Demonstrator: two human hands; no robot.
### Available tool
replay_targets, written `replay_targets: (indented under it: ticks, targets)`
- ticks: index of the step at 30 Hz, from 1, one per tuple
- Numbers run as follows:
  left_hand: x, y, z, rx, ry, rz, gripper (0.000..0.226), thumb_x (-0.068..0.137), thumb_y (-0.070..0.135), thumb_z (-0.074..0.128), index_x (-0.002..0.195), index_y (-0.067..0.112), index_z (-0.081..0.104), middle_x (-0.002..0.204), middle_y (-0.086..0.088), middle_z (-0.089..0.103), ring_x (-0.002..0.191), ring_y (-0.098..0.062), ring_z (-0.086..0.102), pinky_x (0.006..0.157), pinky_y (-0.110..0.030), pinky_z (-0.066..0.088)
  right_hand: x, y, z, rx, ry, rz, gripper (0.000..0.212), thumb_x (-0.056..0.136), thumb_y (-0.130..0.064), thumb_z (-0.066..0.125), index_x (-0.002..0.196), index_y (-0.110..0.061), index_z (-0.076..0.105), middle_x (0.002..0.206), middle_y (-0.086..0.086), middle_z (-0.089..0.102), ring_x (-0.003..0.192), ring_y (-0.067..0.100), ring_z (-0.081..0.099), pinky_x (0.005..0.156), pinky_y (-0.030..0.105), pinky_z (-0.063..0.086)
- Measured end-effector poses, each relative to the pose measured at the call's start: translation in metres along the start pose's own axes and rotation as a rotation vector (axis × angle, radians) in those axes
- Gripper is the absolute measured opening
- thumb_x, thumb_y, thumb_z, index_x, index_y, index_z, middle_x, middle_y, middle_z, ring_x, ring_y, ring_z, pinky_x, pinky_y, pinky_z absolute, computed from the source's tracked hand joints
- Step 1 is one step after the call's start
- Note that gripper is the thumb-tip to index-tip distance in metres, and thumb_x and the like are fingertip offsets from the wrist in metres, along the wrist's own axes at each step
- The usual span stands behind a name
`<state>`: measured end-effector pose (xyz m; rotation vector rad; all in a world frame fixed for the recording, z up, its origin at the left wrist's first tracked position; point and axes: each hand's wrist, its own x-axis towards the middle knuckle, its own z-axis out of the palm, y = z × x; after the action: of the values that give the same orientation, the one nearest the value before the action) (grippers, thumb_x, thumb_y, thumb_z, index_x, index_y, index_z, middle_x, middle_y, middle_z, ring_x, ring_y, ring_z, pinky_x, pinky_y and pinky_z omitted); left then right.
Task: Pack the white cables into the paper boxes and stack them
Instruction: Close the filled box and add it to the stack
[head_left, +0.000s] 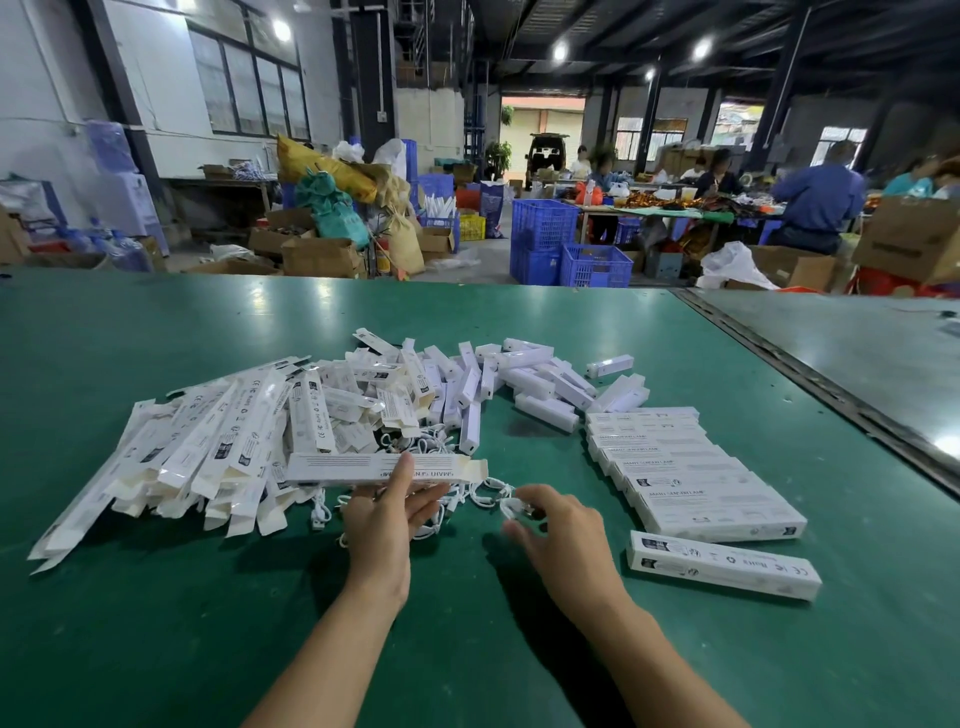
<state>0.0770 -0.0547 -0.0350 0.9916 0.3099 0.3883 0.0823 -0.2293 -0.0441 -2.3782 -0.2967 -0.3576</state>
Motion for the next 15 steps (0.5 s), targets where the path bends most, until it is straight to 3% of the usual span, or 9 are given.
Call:
replay_targets:
  ticks: [4, 9, 15]
  targets:
    - [0.0, -0.003, 0.001, 0.056, -0.029, -0.007, 0.014, 0.095, 0.018, 0.064, 0.091, 0.005, 0.065, 0.086, -0.011, 0.077, 0.077, -0.029, 0.076, 0.056, -0.023, 0.057, -0.001, -0.005, -0.005, 0.133, 0.155, 0.018, 0.023, 0.086, -0.027, 0.075, 0.108, -0.021, 0.07, 0.092, -0.005, 0.071, 0.088, 0.014, 0.065, 0.087, 0.032, 0.051]
    - [-0.002, -0.008, 0.003, 0.166, -0.095, 0.038, 0.015, 0.095, 0.018, 0.065, 0.096, 0.003, 0.065, 0.087, -0.013, 0.077, 0.079, -0.031, 0.076, 0.062, -0.026, 0.06, -0.003, -0.007, -0.008, 0.286, 0.17, 0.018, 0.019, 0.08, -0.019, 0.08, 0.097, -0.017, 0.072, 0.074, -0.029, 0.063, 0.08, -0.01, 0.063, 0.073, 0.006, 0.047]
    - [-0.006, -0.012, 0.002, 0.245, -0.19, 0.104, 0.016, 0.095, 0.015, 0.064, 0.106, 0.003, 0.066, 0.09, -0.008, 0.078, 0.076, -0.026, 0.076, 0.062, -0.024, 0.058, -0.001, -0.006, -0.006, 0.388, 0.123, 0.112, 0.017, 0.074, -0.018, 0.085, 0.086, -0.017, 0.074, 0.073, -0.015, 0.072, 0.069, -0.005, 0.066, 0.066, 0.006, 0.047]
